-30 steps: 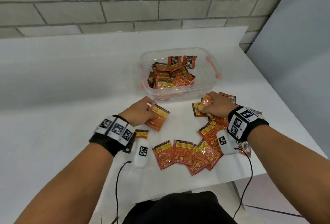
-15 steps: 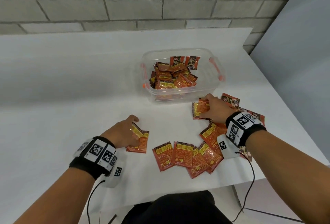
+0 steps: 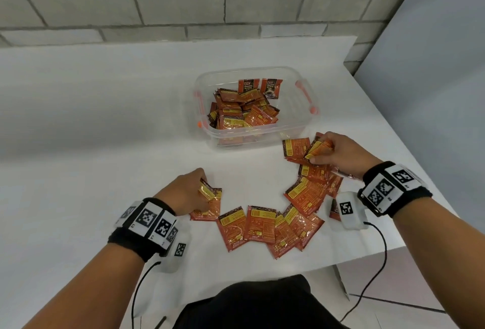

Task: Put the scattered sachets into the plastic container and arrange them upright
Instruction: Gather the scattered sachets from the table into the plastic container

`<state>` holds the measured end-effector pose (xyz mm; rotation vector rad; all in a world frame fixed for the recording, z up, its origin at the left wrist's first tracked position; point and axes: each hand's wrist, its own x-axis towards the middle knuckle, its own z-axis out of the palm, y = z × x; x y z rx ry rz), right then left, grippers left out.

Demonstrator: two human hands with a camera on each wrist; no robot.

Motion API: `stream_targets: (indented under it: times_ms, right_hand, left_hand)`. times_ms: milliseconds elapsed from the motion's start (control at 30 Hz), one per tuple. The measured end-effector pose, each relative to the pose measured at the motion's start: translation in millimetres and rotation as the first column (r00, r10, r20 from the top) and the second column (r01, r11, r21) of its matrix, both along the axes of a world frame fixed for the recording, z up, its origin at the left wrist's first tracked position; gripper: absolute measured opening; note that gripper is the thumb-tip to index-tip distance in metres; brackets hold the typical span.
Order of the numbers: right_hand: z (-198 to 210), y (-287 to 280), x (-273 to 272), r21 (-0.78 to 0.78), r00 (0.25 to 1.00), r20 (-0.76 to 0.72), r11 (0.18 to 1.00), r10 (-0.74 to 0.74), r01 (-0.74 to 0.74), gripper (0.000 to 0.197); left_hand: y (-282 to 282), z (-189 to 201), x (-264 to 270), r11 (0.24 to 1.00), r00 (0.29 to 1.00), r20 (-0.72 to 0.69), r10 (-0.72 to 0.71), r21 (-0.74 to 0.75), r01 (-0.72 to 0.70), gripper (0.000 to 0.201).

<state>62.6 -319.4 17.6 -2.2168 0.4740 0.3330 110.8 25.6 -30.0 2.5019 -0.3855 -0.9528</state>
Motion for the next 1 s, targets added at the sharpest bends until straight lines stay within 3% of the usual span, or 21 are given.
stream_targets:
  times_ms: [167, 267, 400, 567, 767, 1000]
  right_hand:
    - [6.0, 10.3, -12.9, 0.066, 0.983, -0.100, 0.987, 0.153, -0.147, 0.037]
    - [7.0, 18.7, -20.2, 0.052, 0.926, -0.204, 0.948, 0.318, -0.314, 0.048]
    - [0.8, 26.9, -24.2, -0.023, 0.821, -0.368, 0.878, 0.437, -0.478, 0.065]
    - [-7.9, 30.7, -24.3, -0.172, 0.766, -0.415, 0.784, 0.491, -0.596, 0.069]
    - [-17.9, 28.6, -23.8, -0.314, 0.772, -0.394, 0.716, 0.499, -0.623, 0.067]
    - [-16.7, 19.3, -25.5, -0.286, 0.854, -0.256, 0.809, 0.452, -0.514, 0.055]
  left_hand:
    - [-13.8, 6.6, 6.7, 0.991, 0.998, -0.028, 0.050, -0.124, -0.053, 0.050]
    - [-23.5, 16.4, 9.7, 0.960, 0.990, -0.101, 0.094, -0.255, -0.117, 0.052]
    - [-48.7, 27.7, -3.9, 0.935, 0.974, -0.219, -0.057, -0.353, -0.025, 0.057]
    - [-83.9, 17.8, -22.5, 0.923, 0.916, -0.119, -0.383, -0.063, 0.379, 0.076]
    - [-96.5, 15.6, -30.1, 0.869, 0.876, 0.002, -0.483, 0.122, 0.479, 0.071]
    - [-99.8, 10.3, -33.8, 0.862, 0.864, 0.056, -0.500, 0.130, 0.490, 0.071]
